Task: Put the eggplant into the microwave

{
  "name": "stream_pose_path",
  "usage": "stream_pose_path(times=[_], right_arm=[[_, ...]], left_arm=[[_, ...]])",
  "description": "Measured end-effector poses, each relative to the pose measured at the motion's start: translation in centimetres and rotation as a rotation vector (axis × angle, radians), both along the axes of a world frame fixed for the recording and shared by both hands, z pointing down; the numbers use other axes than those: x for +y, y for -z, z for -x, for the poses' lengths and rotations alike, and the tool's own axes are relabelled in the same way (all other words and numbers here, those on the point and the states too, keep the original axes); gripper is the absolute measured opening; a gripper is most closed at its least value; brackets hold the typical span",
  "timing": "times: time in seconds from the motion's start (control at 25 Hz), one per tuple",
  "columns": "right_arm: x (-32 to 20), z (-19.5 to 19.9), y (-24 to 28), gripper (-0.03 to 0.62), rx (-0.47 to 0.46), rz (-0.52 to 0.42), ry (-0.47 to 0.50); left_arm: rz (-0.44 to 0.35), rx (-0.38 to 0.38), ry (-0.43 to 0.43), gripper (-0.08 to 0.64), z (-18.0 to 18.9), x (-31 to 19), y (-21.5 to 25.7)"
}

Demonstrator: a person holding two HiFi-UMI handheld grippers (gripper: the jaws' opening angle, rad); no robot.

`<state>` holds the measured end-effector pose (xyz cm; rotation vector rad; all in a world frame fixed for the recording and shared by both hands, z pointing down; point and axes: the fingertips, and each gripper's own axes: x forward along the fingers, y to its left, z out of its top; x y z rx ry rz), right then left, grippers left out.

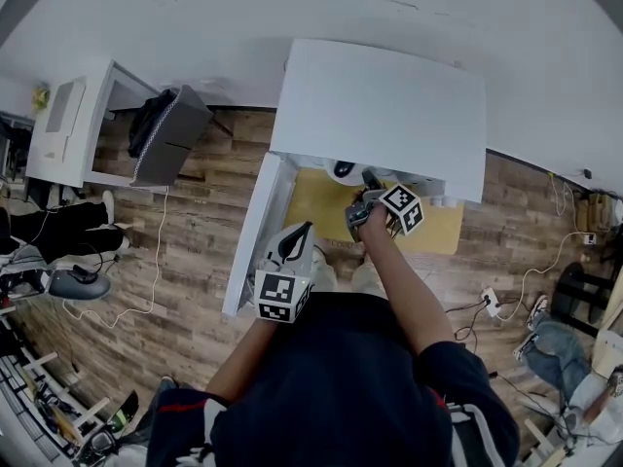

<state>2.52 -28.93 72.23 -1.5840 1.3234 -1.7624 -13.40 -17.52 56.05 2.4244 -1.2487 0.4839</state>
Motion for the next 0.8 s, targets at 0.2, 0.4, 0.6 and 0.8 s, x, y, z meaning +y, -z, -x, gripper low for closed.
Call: stream_pose_path(times=[0.2,0.4,0.6,0.8], right_arm=[[0.1,0.3,0.4,0.118,-0.017,-0.035,0.015],[1.2,-0.1,1.1,0.124,0.005,-0.058,0.031],[2.4,-0.4,1.7,0.115,0.054,-0.079,0.084],[3.4,-0.1,2.3,0.086,0.101,-0.093,0.153]], left_arm=[[0.007,0.011,-0.013,0.014,-0.3,0.3,0.0],[0.003,0.02,0.003,0.014,-0.3,0.3,0.2],[0.002,0.029,0.013,0.014,-0.4,0.3,0.2],[-0.007,0.035,0.013,0.014,-0.4,0.7,0.5]])
